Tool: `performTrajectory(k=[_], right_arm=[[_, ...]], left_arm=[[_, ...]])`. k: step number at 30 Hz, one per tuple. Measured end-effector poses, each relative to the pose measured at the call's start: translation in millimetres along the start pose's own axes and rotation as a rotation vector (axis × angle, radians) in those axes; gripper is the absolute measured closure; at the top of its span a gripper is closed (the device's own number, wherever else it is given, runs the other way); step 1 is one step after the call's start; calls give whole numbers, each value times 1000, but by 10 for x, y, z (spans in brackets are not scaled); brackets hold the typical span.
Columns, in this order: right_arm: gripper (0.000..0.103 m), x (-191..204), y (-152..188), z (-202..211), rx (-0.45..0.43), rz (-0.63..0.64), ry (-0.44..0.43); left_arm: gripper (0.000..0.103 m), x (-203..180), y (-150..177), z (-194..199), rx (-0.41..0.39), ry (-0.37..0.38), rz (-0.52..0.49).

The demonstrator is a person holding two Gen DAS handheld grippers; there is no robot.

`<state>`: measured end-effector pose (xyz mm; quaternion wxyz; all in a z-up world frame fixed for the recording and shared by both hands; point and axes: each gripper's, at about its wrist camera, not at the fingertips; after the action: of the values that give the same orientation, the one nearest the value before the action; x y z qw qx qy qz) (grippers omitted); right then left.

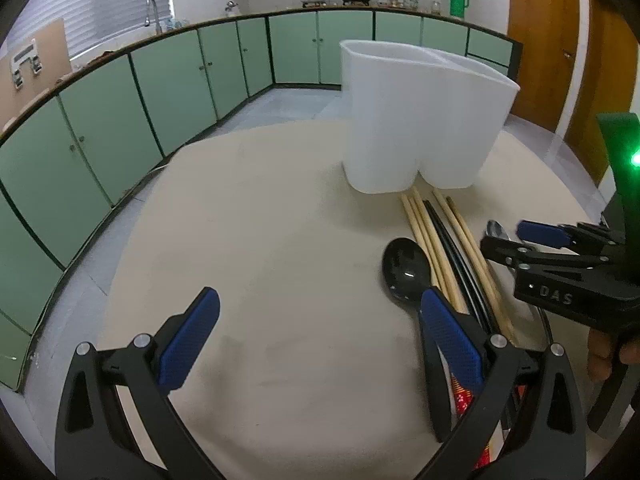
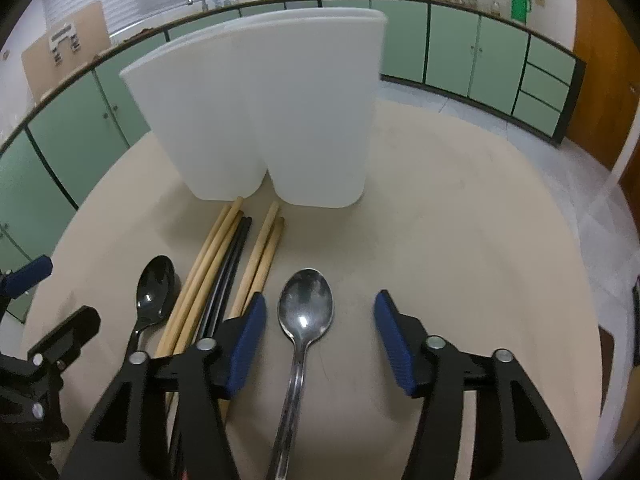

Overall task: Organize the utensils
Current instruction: 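Close right tool on silver spoon while left tool approaches black spoon, then close left tool on black plastic spoon while right tool holds silver spoon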

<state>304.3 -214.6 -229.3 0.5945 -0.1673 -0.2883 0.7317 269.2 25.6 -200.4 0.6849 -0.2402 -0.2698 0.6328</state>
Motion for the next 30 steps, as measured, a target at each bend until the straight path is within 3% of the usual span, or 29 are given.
performTrajectory(k=[2, 3, 14, 22, 30], right_arm=[[71, 34, -4, -7, -8, 23, 10], [74, 42, -4, 2, -8, 28, -1], [74, -7, 29, 93, -8, 16, -10], [74, -2, 4, 83, -11, 10, -11], [74, 51, 1, 80, -5, 22, -5]], left_arm=[[5, -38, -5, -31, 6, 12, -5], [5, -66, -9, -48, 9, 16, -12], [5, -239, 10, -313, 83, -29, -92], [4, -108, 1, -332, 96, -70, -73], [5, -106, -66, -300, 86, -32, -64]])
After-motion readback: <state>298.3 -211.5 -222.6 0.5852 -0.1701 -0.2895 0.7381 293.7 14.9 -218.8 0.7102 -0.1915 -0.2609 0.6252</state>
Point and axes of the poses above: each gripper's, at about its wrist camera, not at the fingertips, and z roughly against the way its jaws point, x to its left, y to its underside, and after that the axes turned 1 degree about -z, right-handed
